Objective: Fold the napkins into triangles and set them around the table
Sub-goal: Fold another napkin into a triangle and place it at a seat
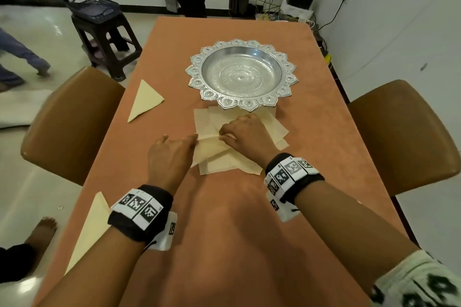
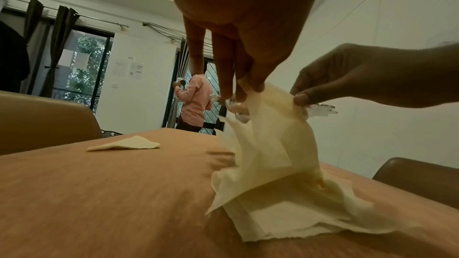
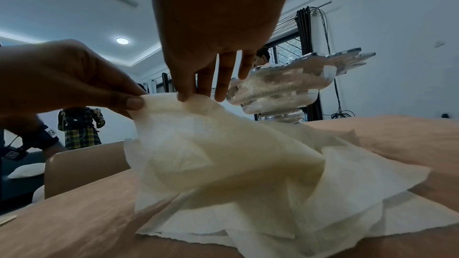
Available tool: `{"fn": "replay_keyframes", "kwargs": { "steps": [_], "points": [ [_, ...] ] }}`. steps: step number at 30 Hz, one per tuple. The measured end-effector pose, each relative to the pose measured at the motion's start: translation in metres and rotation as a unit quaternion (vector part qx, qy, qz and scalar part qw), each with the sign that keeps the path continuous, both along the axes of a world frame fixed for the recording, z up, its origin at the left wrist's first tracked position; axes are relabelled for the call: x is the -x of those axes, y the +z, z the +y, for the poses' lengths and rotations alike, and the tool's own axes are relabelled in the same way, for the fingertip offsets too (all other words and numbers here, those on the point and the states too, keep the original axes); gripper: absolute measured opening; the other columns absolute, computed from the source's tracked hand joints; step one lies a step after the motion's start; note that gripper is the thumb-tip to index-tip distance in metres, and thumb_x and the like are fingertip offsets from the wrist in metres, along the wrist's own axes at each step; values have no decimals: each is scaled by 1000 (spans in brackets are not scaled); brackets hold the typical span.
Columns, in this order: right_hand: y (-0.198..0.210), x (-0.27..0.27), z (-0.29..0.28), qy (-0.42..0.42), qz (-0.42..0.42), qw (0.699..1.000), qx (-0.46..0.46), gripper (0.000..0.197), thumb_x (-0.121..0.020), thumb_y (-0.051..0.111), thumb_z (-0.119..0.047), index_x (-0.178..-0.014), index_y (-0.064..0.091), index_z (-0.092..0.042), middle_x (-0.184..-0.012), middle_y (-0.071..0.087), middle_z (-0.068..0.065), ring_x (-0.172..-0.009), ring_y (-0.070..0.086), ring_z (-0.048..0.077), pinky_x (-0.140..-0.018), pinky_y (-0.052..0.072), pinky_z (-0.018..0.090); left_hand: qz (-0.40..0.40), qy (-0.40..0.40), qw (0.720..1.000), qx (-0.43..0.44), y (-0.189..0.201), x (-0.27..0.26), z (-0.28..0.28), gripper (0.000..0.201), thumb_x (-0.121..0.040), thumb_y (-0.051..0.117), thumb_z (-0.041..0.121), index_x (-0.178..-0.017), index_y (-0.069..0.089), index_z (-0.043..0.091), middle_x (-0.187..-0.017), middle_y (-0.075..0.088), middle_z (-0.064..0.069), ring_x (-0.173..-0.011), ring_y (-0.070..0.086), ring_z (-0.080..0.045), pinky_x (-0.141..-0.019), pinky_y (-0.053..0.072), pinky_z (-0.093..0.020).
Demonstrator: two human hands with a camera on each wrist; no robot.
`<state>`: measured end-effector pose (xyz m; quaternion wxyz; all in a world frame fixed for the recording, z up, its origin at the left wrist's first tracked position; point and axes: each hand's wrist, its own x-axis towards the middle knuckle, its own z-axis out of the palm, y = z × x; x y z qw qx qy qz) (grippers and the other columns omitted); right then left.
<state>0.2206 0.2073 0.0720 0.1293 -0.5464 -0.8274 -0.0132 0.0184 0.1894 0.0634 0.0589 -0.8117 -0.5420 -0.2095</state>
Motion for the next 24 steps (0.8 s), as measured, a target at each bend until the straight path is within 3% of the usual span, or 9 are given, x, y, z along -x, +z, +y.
{"fn": "replay_keyframes", "kwargs": {
  "steps": [2,4,6,8,12,16,18,21,24],
  "points": [
    [1,-2,-2,9,14,998,-60,15,-86,62,-31,-85,71,-19,-78,70,-2,-79,63,24,-78,41,37,-15,0,1000,-27,5,2,2,14,-83,72,13,-97,76,13,-61,68,-12,-49,63,-29,-82,53,-48],
    [5,-4,-3,19,29,993,-109,18,-83,57,-32,-77,69,-20,-80,71,-5,-75,65,22,-70,45,35,-37,-11,998,-42,10,3,5,12,-86,68,19,-95,75,14,-74,73,-8,-56,65,-27,-87,51,-48],
    [12,-6,-3,19,40,990,-132,25,-84,48,-34,-76,68,-21,-87,71,-7,-77,64,20,-66,45,33,-64,-24,997,-38,14,3,10,14,-88,64,25,-95,73,16,-88,75,-3,-68,69,-25,-90,48,-46],
    [20,-8,-3,14,56,986,-159,25,-85,49,-34,-76,67,-20,-79,68,-6,-72,61,21,-61,43,31,-90,-41,994,-35,20,3,16,16,-86,61,29,-93,71,19,-97,74,2,-78,69,-22,-88,47,-44],
    [30,-10,-13,44,65,979,-189,18,-84,53,-29,-75,64,-16,-67,60,-5,-67,54,18,-48,37,26,-110,-71,990,-48,32,4,18,12,-83,66,32,-89,67,22,-99,71,7,-87,65,-16,-82,40,-38],
    [31,-16,-27,68,27,993,-93,11,-79,62,-25,-82,59,-15,-67,56,0,-61,54,20,-43,28,20,-94,-104,989,-39,29,8,18,20,-83,56,39,-84,68,23,-82,69,7,-77,60,-20,-68,42,-35],
    [28,-19,-31,44,-3,999,-7,20,-83,64,-26,-98,57,-15,-78,57,-1,-70,55,19,-46,19,19,-97,-106,989,-38,27,7,15,23,-83,52,39,-82,68,22,-74,65,5,-70,57,-21,-62,37,-31],
    [24,-25,-37,26,-27,997,72,35,-87,61,-31,-118,51,-21,-85,62,-7,-84,52,11,-50,19,17,-137,-99,985,-29,27,7,6,21,-79,50,36,-82,67,23,-69,61,7,-67,55,-17,-62,29,-26],
    [25,-29,-44,23,-87,991,102,22,-89,59,-34,-107,60,-22,-85,64,-6,-90,52,13,-52,26,24,-133,-103,985,-23,29,9,-2,16,-80,55,30,-87,68,24,-70,61,7,-65,57,-17,-60,31,-25]
  ]
}}
